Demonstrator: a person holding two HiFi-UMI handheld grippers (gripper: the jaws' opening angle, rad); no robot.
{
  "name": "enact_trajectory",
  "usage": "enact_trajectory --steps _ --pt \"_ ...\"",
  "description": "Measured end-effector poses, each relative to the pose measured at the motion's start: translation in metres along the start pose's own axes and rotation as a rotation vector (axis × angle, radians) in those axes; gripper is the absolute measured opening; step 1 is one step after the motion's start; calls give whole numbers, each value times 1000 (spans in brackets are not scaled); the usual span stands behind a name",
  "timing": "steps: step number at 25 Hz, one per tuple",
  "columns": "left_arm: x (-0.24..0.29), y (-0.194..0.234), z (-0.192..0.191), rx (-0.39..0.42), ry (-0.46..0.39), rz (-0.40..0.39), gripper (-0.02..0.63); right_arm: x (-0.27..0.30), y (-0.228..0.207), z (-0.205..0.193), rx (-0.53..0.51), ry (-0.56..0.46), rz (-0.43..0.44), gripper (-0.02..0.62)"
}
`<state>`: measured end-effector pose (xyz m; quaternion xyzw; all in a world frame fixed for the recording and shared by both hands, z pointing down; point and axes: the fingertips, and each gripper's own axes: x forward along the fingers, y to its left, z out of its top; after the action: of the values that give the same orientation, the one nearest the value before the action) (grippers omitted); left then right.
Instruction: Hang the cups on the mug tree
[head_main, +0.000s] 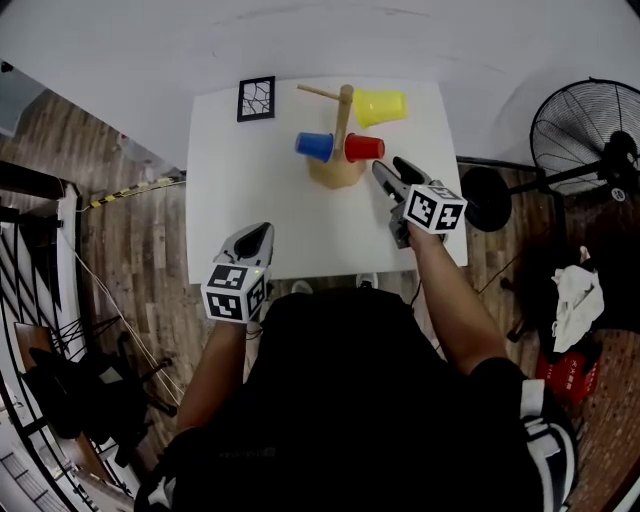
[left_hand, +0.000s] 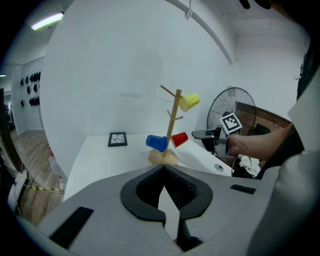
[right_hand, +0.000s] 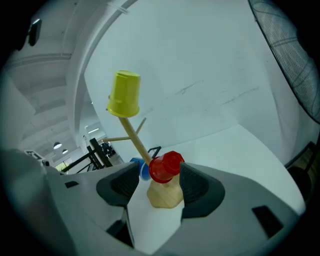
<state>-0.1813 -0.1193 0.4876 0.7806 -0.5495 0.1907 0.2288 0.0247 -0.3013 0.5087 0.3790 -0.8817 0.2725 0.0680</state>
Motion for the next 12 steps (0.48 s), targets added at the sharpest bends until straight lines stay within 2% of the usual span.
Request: enact_trajectory --steps 4,7,12 --pt "3 -8 10 24 -12 -30 17 -21 28 1 -155 0 4 233" --pt "6 -15 16 53 -15 -56 16 -37 45 2 -265 -1 -8 207" --pt "7 -24 31 85 -33 -93 17 -61 73 4 -343 -29 3 135"
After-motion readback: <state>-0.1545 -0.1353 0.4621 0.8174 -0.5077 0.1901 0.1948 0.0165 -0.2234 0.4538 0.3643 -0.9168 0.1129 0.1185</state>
